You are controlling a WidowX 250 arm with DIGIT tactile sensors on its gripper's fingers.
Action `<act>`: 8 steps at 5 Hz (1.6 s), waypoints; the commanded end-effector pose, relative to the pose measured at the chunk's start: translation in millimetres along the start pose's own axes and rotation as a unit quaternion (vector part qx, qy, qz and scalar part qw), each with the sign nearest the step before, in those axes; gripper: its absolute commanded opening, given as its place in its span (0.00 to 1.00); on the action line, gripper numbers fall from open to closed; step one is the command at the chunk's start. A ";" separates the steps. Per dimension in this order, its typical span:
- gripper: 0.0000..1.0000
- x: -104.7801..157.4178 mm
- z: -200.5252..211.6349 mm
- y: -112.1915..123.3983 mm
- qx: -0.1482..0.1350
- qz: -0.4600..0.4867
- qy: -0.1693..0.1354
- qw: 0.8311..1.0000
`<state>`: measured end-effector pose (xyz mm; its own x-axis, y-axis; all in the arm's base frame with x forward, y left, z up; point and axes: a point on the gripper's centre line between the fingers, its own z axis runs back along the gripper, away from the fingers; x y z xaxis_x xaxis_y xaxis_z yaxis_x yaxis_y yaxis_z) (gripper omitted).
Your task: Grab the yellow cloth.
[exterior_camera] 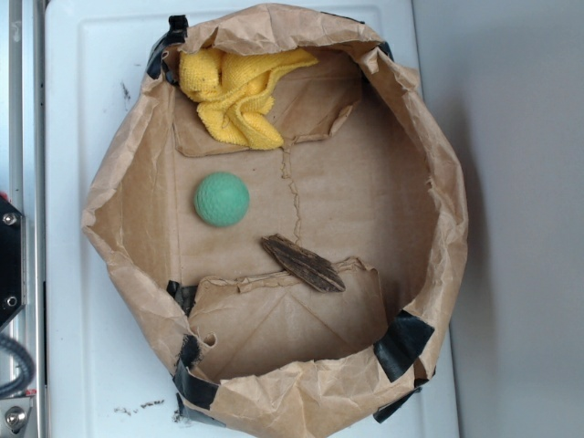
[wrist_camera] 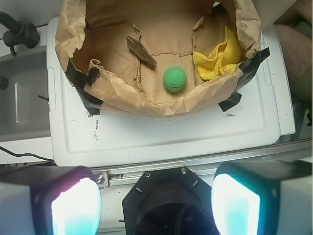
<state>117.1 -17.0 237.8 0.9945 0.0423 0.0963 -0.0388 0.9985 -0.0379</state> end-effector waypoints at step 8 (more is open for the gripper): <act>1.00 117.9 -70.3 27.0 -0.012 0.148 0.031 0.988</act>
<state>239.7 7.3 163.8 0.9481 0.3164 -0.0314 -0.3179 0.9460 -0.0639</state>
